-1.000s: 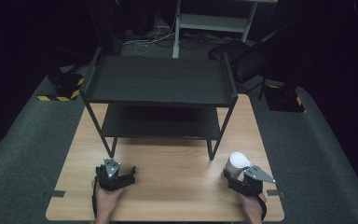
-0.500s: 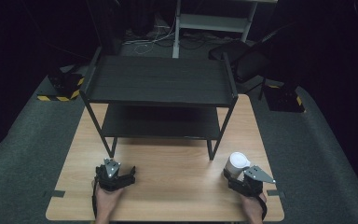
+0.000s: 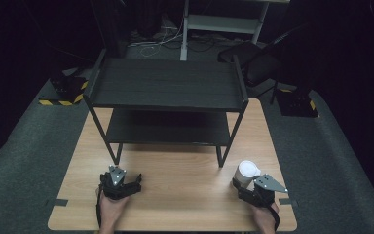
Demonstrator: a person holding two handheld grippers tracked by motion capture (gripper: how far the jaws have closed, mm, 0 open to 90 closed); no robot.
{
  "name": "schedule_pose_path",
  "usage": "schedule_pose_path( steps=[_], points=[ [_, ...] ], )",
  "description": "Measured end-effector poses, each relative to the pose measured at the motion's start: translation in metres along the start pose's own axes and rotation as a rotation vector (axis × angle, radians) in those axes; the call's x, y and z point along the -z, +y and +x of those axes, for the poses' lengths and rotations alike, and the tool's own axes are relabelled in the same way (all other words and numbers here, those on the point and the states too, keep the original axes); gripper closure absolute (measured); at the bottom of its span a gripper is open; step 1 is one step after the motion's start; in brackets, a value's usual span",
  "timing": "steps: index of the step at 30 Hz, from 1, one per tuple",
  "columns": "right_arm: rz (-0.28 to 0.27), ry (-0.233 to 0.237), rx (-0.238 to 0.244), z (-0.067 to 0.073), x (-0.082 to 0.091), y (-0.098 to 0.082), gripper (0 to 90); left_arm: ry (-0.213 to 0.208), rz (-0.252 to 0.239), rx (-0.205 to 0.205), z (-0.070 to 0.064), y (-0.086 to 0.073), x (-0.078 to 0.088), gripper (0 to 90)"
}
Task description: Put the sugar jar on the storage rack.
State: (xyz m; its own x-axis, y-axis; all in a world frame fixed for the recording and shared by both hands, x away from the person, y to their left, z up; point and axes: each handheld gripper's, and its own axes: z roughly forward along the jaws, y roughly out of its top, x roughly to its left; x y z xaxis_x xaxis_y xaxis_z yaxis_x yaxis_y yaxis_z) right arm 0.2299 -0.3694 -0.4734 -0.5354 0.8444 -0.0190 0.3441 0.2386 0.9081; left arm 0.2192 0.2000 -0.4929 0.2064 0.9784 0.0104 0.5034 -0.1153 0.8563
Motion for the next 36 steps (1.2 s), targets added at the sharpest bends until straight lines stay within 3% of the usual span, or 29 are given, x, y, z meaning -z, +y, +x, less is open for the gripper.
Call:
schedule_pose_path(
  steps=[14, 27, 36],
  points=[
    [0.026, 0.090, 0.050, 0.009, 0.002, 0.028, 30.3, -0.002, -0.001, 0.006, 0.000, 0.000, 0.000, 4.2],
    [0.016, 0.259, 0.120, 0.017, -0.006, 0.069, 30.3, 0.000, -0.001, 0.008, 0.001, 0.000, 0.000, 4.2],
    [-0.014, 0.329, 0.161, 0.026, -0.019, 0.103, 30.3, 0.000, -0.004, 0.010, 0.001, -0.001, 0.001, 4.2]
  ],
)
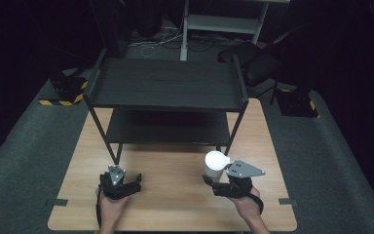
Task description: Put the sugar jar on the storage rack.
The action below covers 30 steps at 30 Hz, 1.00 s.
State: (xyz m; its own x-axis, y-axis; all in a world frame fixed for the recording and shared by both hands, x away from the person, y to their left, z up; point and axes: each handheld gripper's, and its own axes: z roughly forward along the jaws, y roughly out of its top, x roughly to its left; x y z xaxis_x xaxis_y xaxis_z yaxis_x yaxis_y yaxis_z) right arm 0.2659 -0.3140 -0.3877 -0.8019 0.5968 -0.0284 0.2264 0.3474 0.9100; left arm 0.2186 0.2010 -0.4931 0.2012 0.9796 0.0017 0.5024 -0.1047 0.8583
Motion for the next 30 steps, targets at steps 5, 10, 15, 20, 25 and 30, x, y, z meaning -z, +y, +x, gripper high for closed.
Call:
schedule_pose_path(
  steps=[5, 10, 15, 20, 25, 30],
  points=[
    [-0.009, 0.004, 0.011, 0.002, -0.008, 0.019, 30.3, -0.003, -0.002, -0.001, 0.000, 0.000, 0.000, 4.2],
    [-0.019, 0.003, 0.015, 0.004, -0.016, 0.035, 30.3, -0.005, -0.003, -0.002, 0.001, 0.000, 0.000, 4.2],
    [-0.029, -0.004, 0.019, 0.005, -0.024, 0.051, 30.3, -0.007, -0.005, -0.001, 0.001, -0.001, 0.001, 4.2],
    [-0.040, -0.018, 0.022, 0.006, -0.031, 0.063, 30.2, -0.007, -0.007, -0.004, 0.001, -0.001, 0.001, 4.2],
    [-0.043, -0.041, 0.033, 0.008, -0.042, 0.076, 30.3, -0.010, -0.010, 0.000, 0.002, -0.002, 0.001, 4.2],
    [-0.040, -0.071, 0.030, 0.010, -0.054, 0.083, 30.3, -0.010, -0.008, -0.006, 0.002, -0.001, 0.001, 4.2]
  ],
)
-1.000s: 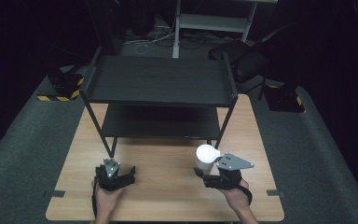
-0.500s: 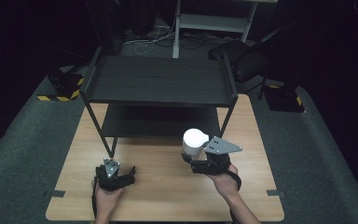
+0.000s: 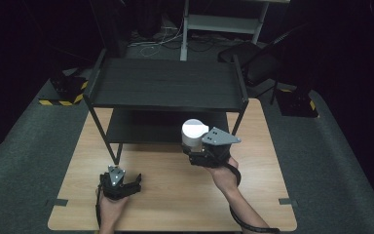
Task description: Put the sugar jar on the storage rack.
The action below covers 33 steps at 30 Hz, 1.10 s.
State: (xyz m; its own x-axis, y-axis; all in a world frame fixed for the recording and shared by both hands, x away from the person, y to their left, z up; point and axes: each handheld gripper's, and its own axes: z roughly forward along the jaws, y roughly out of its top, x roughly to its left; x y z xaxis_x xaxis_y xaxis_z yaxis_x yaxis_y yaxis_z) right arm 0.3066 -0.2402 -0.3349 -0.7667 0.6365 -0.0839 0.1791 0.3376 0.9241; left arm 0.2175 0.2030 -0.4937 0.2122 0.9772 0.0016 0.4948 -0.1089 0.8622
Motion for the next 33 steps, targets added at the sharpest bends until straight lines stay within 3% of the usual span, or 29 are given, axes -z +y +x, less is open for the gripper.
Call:
schedule_pose_path(
  steps=[10, 19, 26, 33],
  points=[
    [-0.009, -0.025, -0.017, -0.003, -0.014, 0.009, 30.3, -0.006, -0.001, 0.000, 0.001, 0.000, 0.000, 4.2],
    [-0.021, -0.058, -0.065, -0.011, -0.027, 0.013, 30.3, -0.008, -0.002, -0.001, 0.001, 0.000, 0.000, 4.2],
    [-0.043, -0.078, -0.085, -0.012, -0.037, 0.006, 30.3, -0.008, -0.002, -0.003, 0.001, 0.000, 0.000, 4.2],
    [-0.111, -0.087, -0.096, -0.010, -0.041, -0.012, 30.3, -0.006, -0.002, -0.002, 0.000, 0.000, 0.000, 4.2]
  ],
)
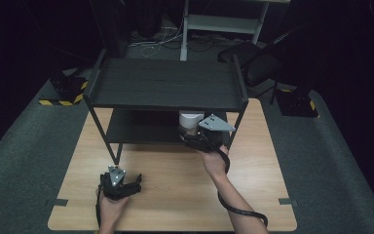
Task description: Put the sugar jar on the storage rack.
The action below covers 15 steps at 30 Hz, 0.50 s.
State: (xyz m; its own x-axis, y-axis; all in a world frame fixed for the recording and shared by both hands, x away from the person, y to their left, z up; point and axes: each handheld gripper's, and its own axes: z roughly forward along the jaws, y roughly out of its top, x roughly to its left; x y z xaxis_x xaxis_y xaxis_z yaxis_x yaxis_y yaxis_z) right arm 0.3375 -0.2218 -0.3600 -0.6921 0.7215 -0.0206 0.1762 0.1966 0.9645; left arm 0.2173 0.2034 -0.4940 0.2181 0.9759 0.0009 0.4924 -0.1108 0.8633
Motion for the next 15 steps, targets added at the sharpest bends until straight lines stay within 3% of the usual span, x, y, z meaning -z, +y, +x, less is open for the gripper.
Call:
schedule_pose_path(
  steps=[15],
  points=[
    [0.000, 0.000, -0.003, 0.0004, 0.0002, -0.0003, 30.1, 0.001, 0.004, 0.002, -0.0005, 0.0006, -0.0004, 4.3]
  ],
)
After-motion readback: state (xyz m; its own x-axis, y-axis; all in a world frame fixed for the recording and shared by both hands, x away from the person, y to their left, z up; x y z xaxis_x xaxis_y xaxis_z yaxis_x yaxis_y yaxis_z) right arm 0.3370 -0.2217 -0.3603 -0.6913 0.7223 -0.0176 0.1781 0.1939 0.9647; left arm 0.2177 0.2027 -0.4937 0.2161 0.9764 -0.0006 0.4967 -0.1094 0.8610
